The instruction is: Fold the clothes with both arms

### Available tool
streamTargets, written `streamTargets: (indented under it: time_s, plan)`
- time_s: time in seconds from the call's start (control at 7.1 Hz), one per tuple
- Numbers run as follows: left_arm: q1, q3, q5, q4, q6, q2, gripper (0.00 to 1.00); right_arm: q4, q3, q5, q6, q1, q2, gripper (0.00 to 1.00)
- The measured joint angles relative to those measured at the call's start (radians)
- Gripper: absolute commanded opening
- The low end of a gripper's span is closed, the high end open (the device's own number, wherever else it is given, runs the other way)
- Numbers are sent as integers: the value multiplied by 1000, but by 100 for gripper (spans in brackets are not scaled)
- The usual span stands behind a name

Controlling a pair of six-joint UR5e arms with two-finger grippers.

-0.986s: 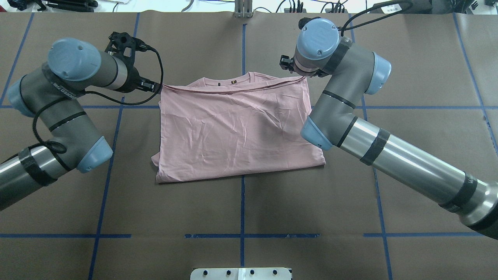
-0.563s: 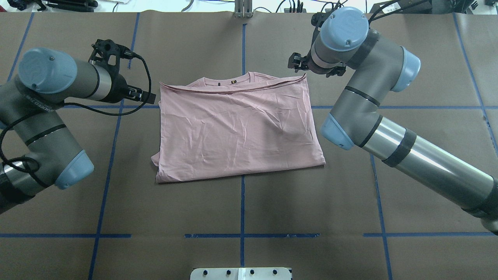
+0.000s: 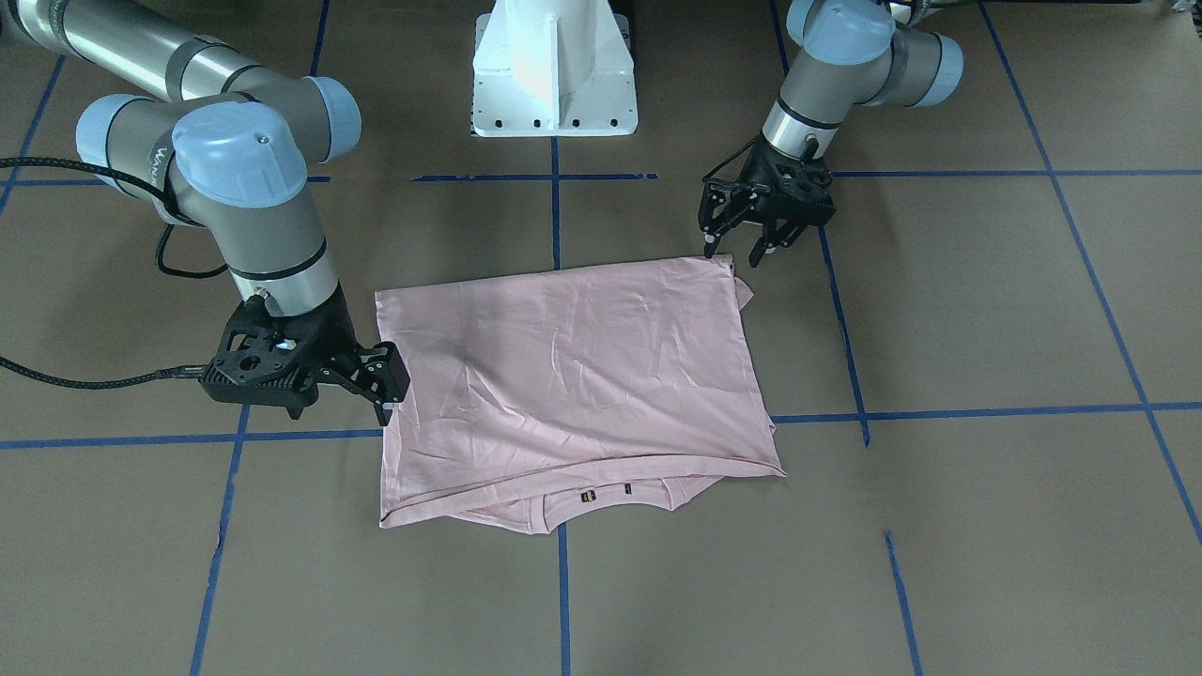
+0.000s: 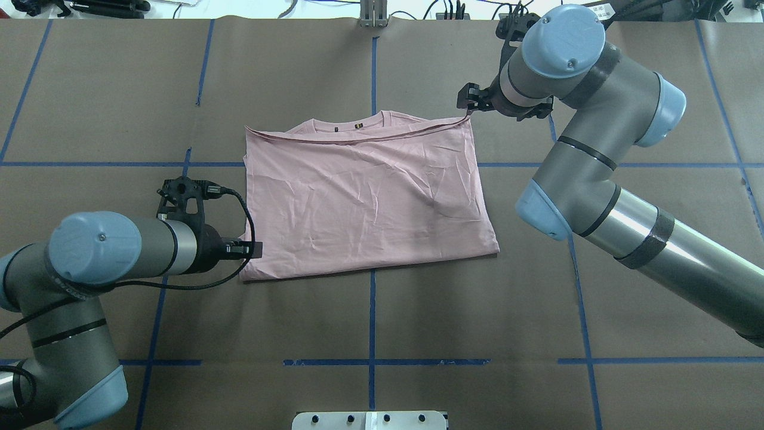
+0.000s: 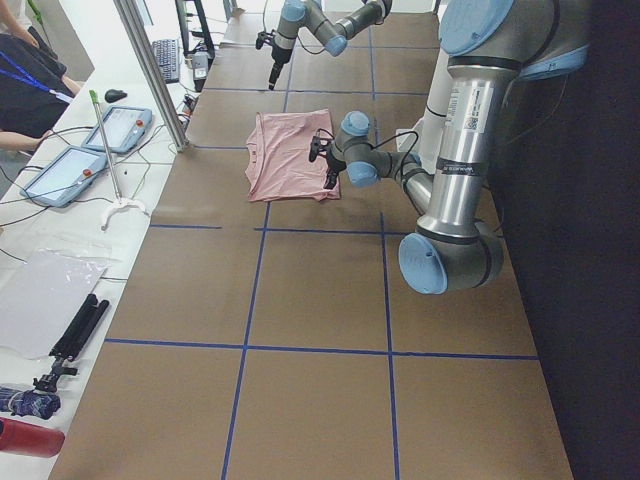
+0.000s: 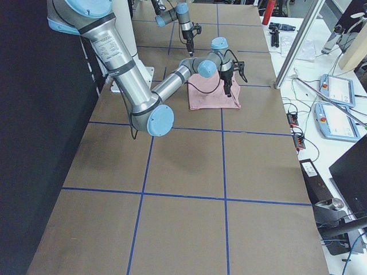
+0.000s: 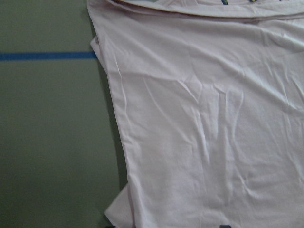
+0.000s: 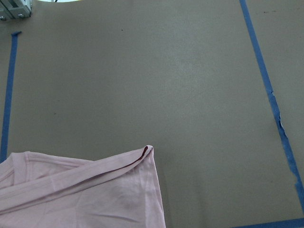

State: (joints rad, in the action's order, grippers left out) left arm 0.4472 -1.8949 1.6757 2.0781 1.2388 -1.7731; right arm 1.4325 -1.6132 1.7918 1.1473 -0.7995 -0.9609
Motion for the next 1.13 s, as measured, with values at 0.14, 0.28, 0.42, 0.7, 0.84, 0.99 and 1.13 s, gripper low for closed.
streamTargets:
  time_s: [0.14,0.28,0.42,0.7,0.84,0.99,1.13]
  plan:
    - [-14,32,-10,0,13,-7,62,0,0,0,0,0,0,100]
    - [-19,54,-13,0,16,-17,55,0,-1,0,-1,0,0,100]
    - [-20,63,-14,0,17,-23,44,0,-1,0,0,0,0,100]
    - [-21,65,-15,0,19,-25,11,0,-2,0,0,-1,-1,100]
    - [-21,65,-15,0,19,-25,0,0,-2,0,0,-1,-1,100]
    - [-22,64,-16,0,19,-23,0,0,-1,0,0,-1,-1,100]
    - [-21,63,-16,0,18,-22,0,0,-1,0,0,0,-1,100]
